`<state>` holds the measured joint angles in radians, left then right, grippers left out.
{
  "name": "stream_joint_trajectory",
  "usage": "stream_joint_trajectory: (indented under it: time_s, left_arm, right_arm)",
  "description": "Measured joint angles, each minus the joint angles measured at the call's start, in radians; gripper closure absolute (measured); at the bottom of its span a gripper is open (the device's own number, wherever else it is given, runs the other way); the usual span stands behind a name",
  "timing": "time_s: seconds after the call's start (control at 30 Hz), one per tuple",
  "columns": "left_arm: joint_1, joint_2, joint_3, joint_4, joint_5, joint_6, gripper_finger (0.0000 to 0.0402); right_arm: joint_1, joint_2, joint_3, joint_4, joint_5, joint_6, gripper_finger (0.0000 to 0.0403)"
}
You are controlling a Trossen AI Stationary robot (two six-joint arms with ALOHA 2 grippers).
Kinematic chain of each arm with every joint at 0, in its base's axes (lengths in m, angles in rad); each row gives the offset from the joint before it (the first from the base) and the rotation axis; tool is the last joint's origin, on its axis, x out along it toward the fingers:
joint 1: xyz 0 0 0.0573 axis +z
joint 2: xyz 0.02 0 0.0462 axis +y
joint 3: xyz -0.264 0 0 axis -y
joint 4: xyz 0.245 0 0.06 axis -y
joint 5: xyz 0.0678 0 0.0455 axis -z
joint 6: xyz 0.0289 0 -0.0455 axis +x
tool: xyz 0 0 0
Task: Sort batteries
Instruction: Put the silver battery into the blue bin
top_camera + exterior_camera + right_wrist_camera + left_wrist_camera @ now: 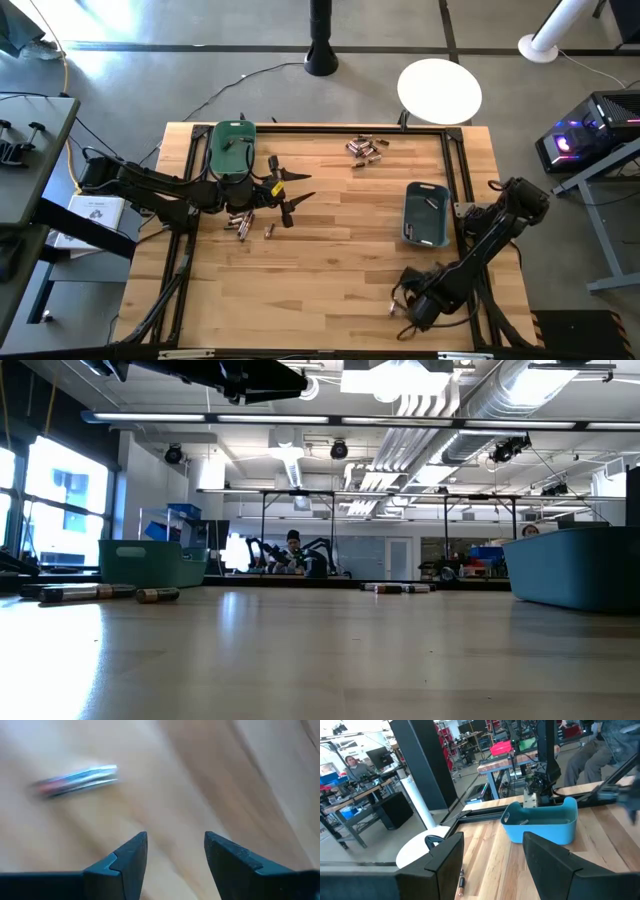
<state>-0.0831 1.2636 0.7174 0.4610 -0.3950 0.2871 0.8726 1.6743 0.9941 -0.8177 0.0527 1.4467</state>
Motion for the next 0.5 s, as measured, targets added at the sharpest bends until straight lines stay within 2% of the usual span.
stream_joint_trajectory:
  time_s: [0.13, 0.33, 0.5]
  left_arm:
    - [0.0, 0.0, 0.0, 0.0, 0.0, -0.016, 0.0204]
    - [-0.002, 0.0, 0.0, -0.022, 0.0, -0.025, 0.0204]
    - [-0.003, 0.0, 0.0, -0.065, 0.0, -0.056, 0.0204]
  right_arm:
    - [0.0, 0.0, 0.06, 0.044, 0.095, -0.339, 0.0213]
    - [-0.011, 0.015, 0.043, 0.127, 0.242, -0.897, 0.0213]
    - [-0.09, 0.045, 0.037, 0.189, 0.255, -1.24, 0.0213]
